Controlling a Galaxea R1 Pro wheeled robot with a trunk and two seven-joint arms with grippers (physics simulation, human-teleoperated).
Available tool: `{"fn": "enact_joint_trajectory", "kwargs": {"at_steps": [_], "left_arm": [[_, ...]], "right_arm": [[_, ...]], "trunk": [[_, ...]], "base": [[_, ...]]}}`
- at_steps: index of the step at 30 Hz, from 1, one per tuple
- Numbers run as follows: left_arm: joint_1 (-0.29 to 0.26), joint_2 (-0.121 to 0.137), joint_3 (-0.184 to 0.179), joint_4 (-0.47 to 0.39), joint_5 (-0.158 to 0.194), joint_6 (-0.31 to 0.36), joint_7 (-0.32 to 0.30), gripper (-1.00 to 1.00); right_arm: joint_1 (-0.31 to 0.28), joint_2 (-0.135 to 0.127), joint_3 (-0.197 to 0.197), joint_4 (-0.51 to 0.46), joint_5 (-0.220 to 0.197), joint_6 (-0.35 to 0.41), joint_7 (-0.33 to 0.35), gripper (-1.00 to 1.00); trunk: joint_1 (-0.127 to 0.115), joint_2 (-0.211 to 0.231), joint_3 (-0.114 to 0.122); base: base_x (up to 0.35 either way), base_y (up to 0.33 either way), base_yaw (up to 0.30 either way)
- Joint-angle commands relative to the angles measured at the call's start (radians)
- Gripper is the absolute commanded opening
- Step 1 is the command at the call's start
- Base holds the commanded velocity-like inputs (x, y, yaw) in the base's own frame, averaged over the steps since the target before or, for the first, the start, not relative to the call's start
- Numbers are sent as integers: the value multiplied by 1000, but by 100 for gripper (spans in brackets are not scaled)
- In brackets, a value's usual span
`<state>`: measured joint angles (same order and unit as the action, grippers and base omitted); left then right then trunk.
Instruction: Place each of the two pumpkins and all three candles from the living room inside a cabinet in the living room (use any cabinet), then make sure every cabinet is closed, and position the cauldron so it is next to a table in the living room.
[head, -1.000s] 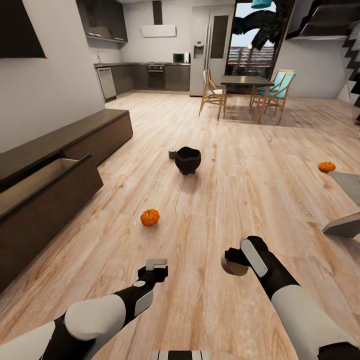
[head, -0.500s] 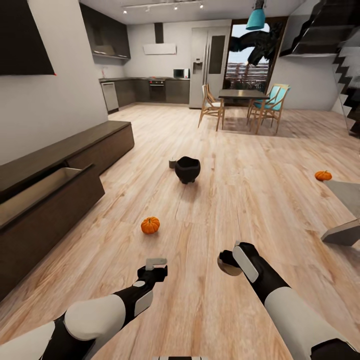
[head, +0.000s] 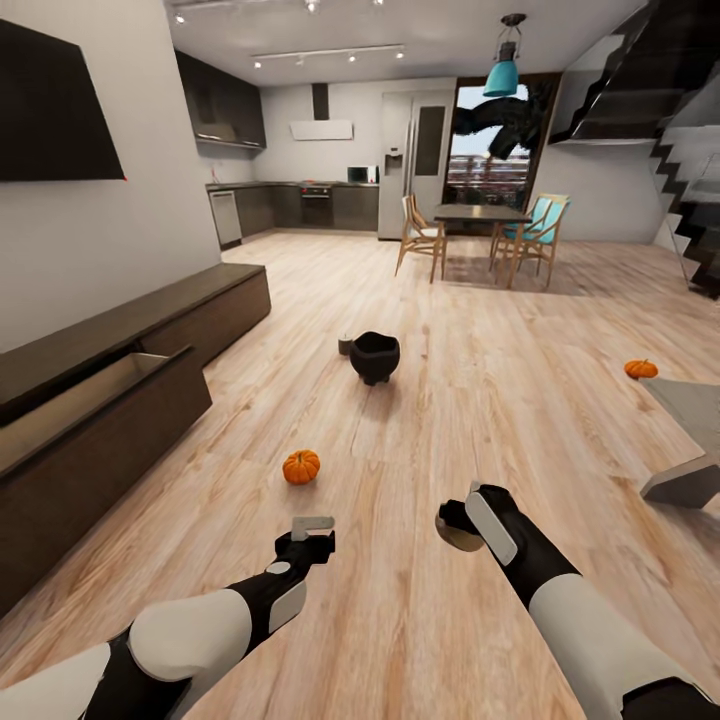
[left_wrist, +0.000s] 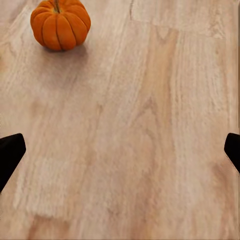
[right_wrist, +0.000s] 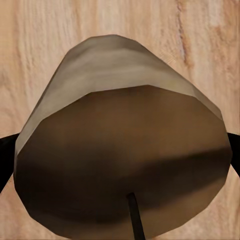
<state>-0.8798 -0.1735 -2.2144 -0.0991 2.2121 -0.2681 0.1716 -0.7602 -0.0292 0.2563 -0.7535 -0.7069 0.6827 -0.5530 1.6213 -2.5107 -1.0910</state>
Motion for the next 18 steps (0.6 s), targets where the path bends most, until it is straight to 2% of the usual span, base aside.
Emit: {"fn": "enact_joint_trajectory", "kwargs": {"at_steps": [1, 9, 18], "left_arm": [[-1, 0, -8, -4, 5, -5, 8, 100], [-1, 0, -9, -5, 3, -6, 13, 100], [-1, 0, -10, -4, 2, -2, 12, 100]], "right_arm": [[-1, -1, 6, -1, -11, 1, -10, -100], [-1, 2, 6, -1, -12, -4, -10, -100], [-1, 3, 7, 24, -11, -20, -10, -100]], "trunk": [[-1, 0, 3], [-1, 0, 7], [-5, 2, 38]], "base": [[0, 0, 0], [0, 0, 0], [0, 0, 0]]}}
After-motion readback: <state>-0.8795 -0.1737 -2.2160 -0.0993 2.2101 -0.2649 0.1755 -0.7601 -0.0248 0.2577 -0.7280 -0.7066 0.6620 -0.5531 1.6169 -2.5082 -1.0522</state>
